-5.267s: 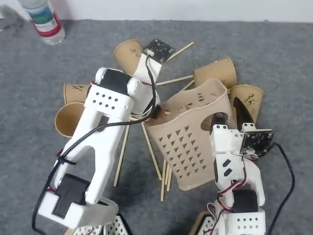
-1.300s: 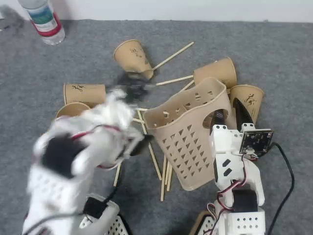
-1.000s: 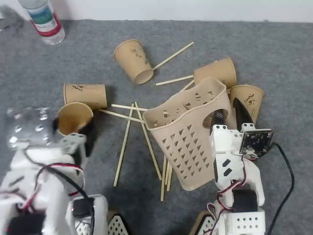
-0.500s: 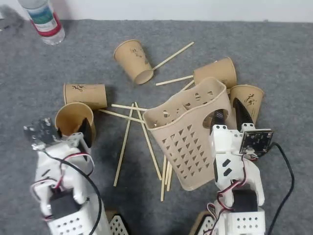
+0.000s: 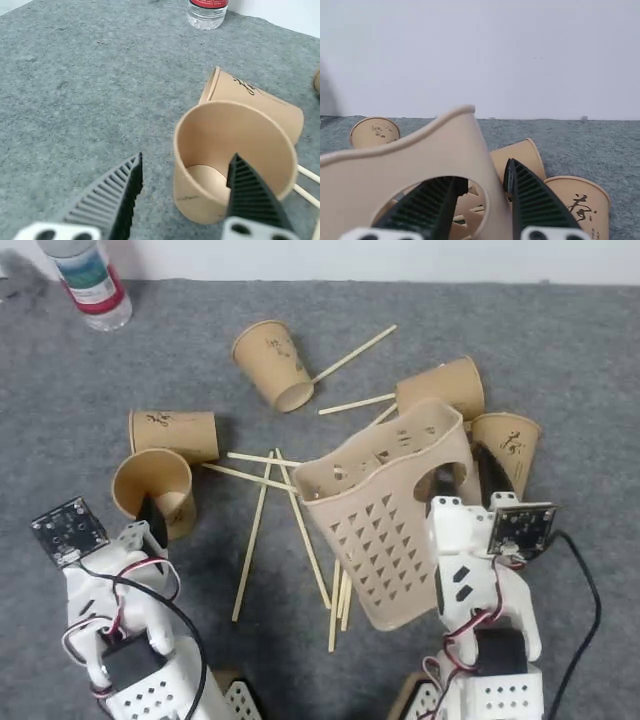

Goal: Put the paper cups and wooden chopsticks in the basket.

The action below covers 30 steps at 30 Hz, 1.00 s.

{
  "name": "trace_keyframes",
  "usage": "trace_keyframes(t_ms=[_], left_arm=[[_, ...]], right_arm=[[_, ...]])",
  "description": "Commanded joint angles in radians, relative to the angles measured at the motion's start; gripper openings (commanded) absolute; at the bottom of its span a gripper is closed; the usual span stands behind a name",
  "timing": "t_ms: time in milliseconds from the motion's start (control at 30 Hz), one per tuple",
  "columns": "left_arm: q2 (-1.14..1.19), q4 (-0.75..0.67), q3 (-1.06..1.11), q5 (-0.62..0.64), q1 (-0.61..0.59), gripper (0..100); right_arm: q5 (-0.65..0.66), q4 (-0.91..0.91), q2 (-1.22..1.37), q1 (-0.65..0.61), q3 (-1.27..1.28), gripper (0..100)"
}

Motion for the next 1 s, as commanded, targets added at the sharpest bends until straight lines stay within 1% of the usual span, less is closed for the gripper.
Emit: trace_keyframes(t_ms=[0,133,400,467,533,600,667,800,967], left_arm=[[-0.025,-0.026,-0.008,0.014,-0.005,26],[-0.025,-0.018,-0.008,0.014,0.041,26],[-0.025,0.04,-0.007,0.014,0.157,26],[-0.025,0.051,-0.005,0.014,0.192,26],[-0.025,0.041,0.027,0.008,0.227,26],[-0.025,0.008,0.064,0.006,0.259,26],[-0.025,-0.017,0.085,0.006,0.269,26],[-0.025,-0.023,0.093,0.006,0.269,26],[-0.025,-0.021,0.093,0.006,0.267,26]], right_arm=[[-0.005,0.001,-0.015,-0.013,-0.012,12.3],[-0.005,0.001,-0.015,-0.018,-0.012,12.3],[-0.003,0.001,-0.015,-0.018,-0.017,12.7],[0.026,0.002,-0.015,-0.018,-0.028,13.0],[0.054,0.015,-0.015,-0.018,-0.043,16.5],[0.051,0.051,-0.015,-0.022,-0.058,21.7],[0.058,0.074,-0.015,-0.053,-0.068,25.0],[0.069,0.094,-0.015,-0.084,-0.077,25.0],[0.133,0.104,-0.015,-0.081,-0.087,25.0]])
